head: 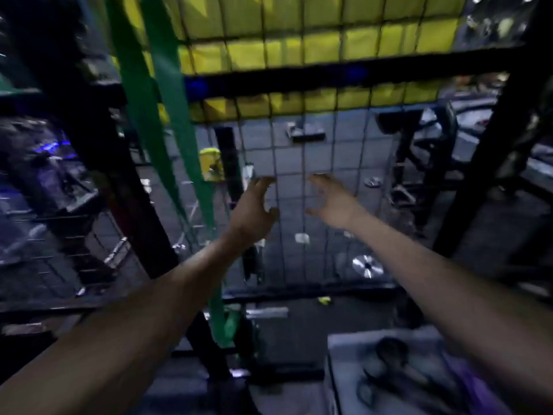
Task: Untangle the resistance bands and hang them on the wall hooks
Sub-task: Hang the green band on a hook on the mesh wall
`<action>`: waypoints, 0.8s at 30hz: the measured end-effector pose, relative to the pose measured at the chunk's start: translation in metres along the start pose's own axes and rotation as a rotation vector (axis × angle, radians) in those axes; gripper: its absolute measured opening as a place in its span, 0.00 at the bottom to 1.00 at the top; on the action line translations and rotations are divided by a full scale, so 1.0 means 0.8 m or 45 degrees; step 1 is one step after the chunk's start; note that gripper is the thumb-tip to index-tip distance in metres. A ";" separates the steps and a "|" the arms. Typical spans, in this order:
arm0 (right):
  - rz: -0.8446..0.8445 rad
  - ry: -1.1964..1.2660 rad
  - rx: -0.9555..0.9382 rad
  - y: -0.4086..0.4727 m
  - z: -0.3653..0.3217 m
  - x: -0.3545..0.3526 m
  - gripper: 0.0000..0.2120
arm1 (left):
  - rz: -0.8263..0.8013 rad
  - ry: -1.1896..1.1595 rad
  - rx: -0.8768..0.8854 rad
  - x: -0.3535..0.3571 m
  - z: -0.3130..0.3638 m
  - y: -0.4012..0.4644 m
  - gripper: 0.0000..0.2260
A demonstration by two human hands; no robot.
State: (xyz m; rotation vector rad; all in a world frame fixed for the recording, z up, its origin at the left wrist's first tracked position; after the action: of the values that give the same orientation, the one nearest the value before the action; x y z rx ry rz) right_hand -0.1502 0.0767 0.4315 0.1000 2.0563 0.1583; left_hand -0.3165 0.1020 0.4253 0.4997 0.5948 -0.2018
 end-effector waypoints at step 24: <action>-0.152 0.088 1.385 -0.309 0.517 0.296 0.23 | -1.381 0.063 -0.208 0.617 -0.176 -0.170 0.20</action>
State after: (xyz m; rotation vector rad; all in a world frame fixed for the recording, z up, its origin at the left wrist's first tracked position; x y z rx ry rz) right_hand 0.1026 -0.1057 -0.0058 0.6342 1.9884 -1.0503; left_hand -0.0272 0.0361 -0.0151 -0.0240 0.8787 -1.1595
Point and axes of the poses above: each hand's wrist, its own y-axis towards the middle knuckle, its own x-axis out of the palm, z = x × y, the point moved 2 cm from there along y, towards the middle knuckle, and after that the axes turned 12 degrees about -y, right-handed, at the moved point
